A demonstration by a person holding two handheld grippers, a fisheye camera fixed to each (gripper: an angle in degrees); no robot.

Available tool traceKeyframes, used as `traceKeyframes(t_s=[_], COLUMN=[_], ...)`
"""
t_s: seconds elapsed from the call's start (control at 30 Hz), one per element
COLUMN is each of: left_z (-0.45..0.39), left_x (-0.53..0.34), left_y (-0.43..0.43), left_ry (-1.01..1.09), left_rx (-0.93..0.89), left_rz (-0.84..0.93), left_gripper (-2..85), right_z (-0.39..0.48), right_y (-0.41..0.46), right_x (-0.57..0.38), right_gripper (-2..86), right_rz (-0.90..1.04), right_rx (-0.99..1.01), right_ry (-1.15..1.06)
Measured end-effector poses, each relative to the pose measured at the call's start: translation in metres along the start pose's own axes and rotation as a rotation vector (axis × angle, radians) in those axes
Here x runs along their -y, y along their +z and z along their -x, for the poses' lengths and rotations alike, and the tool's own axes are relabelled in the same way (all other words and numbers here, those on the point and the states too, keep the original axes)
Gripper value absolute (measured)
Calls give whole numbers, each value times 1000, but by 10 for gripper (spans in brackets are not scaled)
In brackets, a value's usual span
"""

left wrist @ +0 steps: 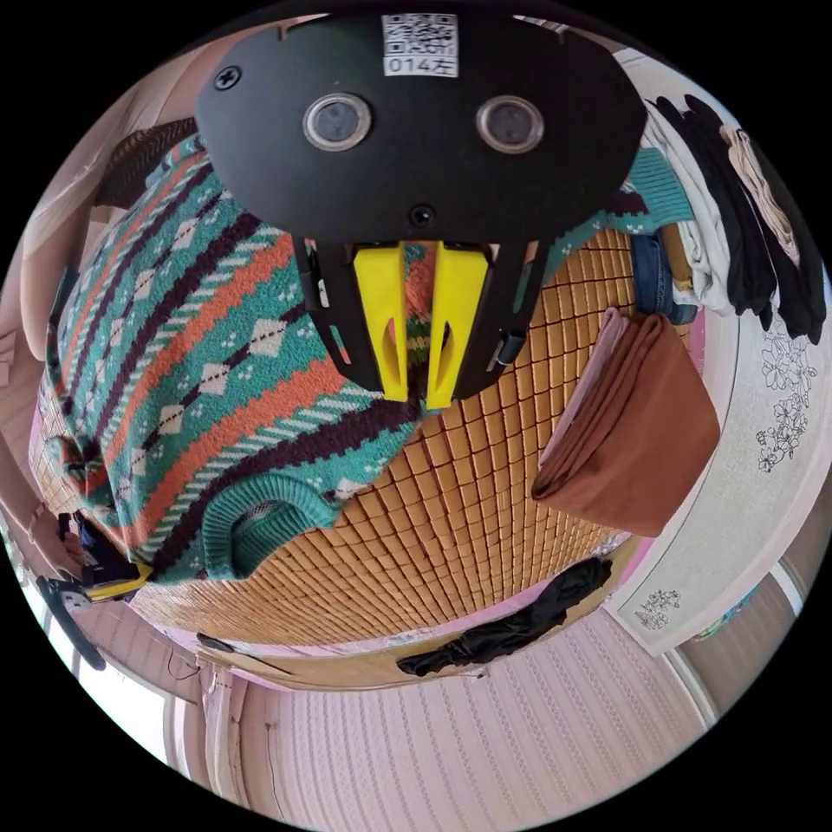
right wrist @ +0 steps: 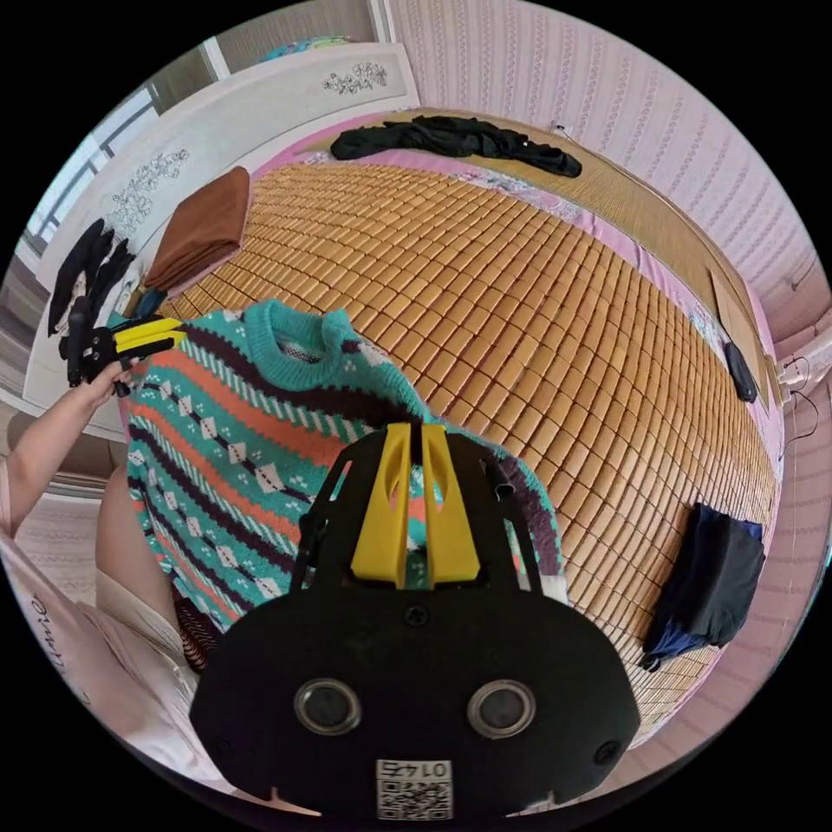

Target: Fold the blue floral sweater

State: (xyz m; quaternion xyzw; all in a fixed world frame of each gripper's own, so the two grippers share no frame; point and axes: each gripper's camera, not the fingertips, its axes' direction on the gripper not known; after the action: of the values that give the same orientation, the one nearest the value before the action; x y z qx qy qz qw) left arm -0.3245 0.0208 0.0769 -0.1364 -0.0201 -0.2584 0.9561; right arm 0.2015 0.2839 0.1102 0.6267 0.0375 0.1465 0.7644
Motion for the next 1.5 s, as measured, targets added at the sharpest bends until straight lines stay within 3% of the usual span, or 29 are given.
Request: traceKeyframes(t_s=[0.13,0.23,0.37,0.43,0.63,0.83,0.97,1.07,1.17,1.27,1.5], left_z=[-2,6,33,34,-33,-150,-192,-190,-177,-156,-96], left_x=[39,84,138,138,42,-73,-93,-81,-73,-73,-113], left_y=[-49,-55,-11,-8,-68,-104,-100,-80,-71,-80,-146], left_ry=[13,-11,-229,-234,31,90,104,107,80,-21,-232], left_rx=[34,42,-6,-27,-150,-287,-145,-88,-185,-235,-261], left_rz=[-186,-274,-134,-97,-134,-30,7,107,133,156,48], left_gripper=[42,49,81,82,85,92,105,106,94,47,31], right_z=[-23,-56,-106,-114,-75,-35,-27,-31,-36,-44,-53], right_y=[-67,-76,-33,-16,-8,12,21,50,84,80,66], right_x=[-1,20,51,40,-105,-273,-324,-332,-340,-349,-368], right_gripper=[0,7,52,61,93,126,134,132,102,50,39], right_rz=[-68,-80,-28,4,-67,29,-13,88,166,110,43], right_rx=[-87,-150,-210,-164,-43,54,177,78,116,127,192], right_ry=[-101,-53,138,194,198,495,650,637,628,617,567])
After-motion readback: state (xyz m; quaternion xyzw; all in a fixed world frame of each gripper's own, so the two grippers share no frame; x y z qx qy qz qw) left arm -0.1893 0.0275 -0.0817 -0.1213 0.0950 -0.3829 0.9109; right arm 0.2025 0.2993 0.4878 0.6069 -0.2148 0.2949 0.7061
